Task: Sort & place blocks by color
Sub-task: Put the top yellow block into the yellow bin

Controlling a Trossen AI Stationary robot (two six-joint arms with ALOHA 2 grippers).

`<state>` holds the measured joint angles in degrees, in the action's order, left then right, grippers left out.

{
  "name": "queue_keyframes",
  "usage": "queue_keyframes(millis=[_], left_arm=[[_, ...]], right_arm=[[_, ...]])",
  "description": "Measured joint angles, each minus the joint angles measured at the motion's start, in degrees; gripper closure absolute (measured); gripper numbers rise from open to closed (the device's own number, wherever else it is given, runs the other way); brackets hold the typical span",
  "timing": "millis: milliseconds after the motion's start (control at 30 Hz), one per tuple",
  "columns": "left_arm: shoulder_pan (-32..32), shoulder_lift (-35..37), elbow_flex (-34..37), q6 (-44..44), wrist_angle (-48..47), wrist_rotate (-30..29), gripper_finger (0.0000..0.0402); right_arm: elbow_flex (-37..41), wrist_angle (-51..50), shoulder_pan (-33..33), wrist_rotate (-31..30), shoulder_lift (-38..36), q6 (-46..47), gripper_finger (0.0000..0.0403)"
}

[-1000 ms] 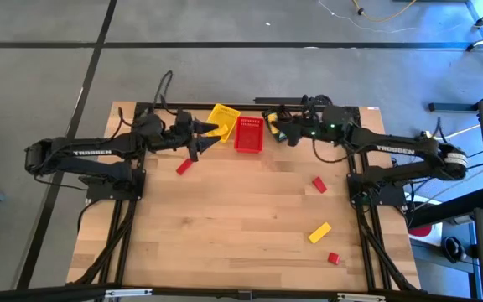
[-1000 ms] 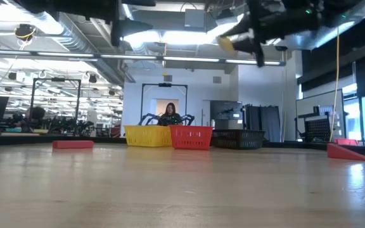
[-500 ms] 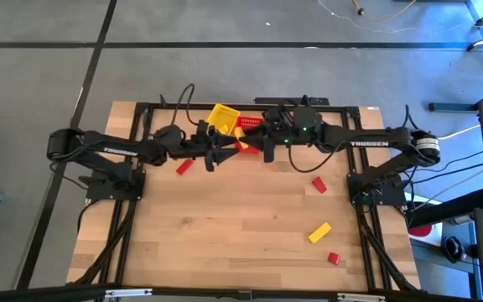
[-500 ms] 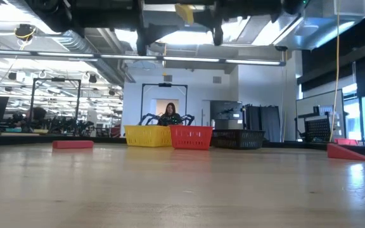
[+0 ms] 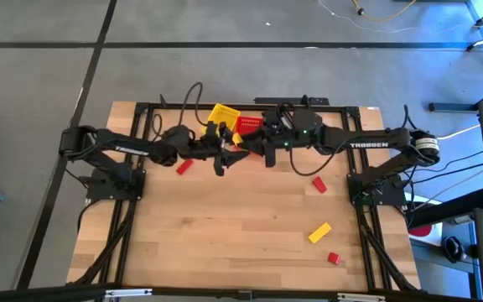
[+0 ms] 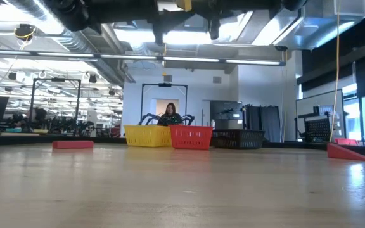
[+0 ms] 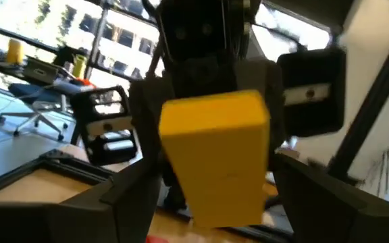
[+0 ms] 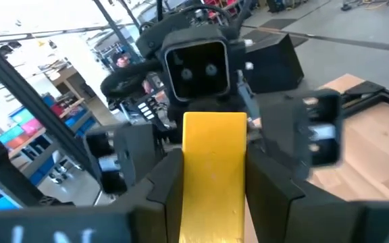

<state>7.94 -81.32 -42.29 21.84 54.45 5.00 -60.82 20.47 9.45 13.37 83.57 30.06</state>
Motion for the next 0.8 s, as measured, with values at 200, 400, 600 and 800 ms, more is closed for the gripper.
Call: queue_keyframes(millis=[200, 400, 600, 800], left_arm=[[0.4, -2.3, -3.2, -0.5, -1.1, 3.6, 0.0130], [1.0, -1.5, -3.2, 0.5, -3.1, 6.6, 0.0135], [2.9, 0.9, -3.3, 3.5, -10.2, 12.5, 0.0167], [4.5, 3.6, -3.2, 3.5, -13.2, 15.1, 0.0172]], right_arm=[[0.0, 0.7, -0.7, 0.4, -0.3, 0.3, 0.0284], [0.1, 0.5, -0.7, 1.7, -0.1, 1.0, 0.0284], [0.1, 0.4, -0.7, 2.1, -0.1, -0.3, 0.0284], [0.0, 1.5, -0.2, 2.2, -0.9, -0.6, 0.0284]])
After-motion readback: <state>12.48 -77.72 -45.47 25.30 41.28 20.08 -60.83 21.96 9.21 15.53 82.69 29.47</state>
